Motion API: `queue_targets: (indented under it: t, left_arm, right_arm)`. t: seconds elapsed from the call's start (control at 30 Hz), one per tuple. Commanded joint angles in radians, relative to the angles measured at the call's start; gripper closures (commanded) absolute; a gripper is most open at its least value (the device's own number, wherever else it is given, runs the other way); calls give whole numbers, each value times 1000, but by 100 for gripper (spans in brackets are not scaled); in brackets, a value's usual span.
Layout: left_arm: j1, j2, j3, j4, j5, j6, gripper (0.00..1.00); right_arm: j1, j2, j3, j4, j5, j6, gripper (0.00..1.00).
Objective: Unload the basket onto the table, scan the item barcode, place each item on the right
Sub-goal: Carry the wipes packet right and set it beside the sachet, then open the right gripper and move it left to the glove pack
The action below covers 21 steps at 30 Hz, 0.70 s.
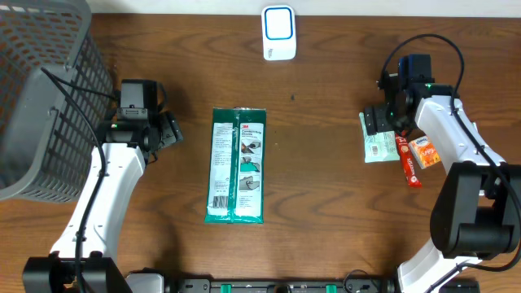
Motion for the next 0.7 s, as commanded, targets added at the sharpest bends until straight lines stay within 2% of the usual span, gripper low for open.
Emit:
queue_targets:
  t: [0.0, 0.07, 0.17, 0.23, 0.33, 0.37, 0.43, 0.5, 0.67]
  left_arm:
    - [-2, -14, 21, -1, -13, -6, 14]
    - [-2, -14, 21, -1, -13, -6, 14]
    - [-2, -14, 21, -1, -13, -6, 14]
    - [-2, -14, 21, -1, -13, -6, 14]
    - [-2, -14, 21, -1, -13, -6, 14]
    - [-2, -14, 21, -1, -13, -6, 14]
    - [-2, -14, 21, -1, -13, -6, 14]
    - [-2, -14, 21, -1, -13, -6, 14]
    - [-2, -14, 21, -1, -13, -6, 14]
  right_arm:
    - [-3, -3, -6, 6, 18, -1, 9]
    - [-2, -3, -6, 6, -10, 0, 20]
    - [-2, -3, -6, 5, -174, 4, 49]
    - [-2, -3, -11, 5, -317, 4, 59]
    - [1, -3, -34, 36, -425, 4, 64]
    - [4, -3, -42, 44, -427, 4, 67]
    - [10, -3, -63, 59, -408, 4, 68]
    - [11, -3, -92, 86, -357, 13, 70]
    - [10, -3, -204, 226, -134, 122, 67]
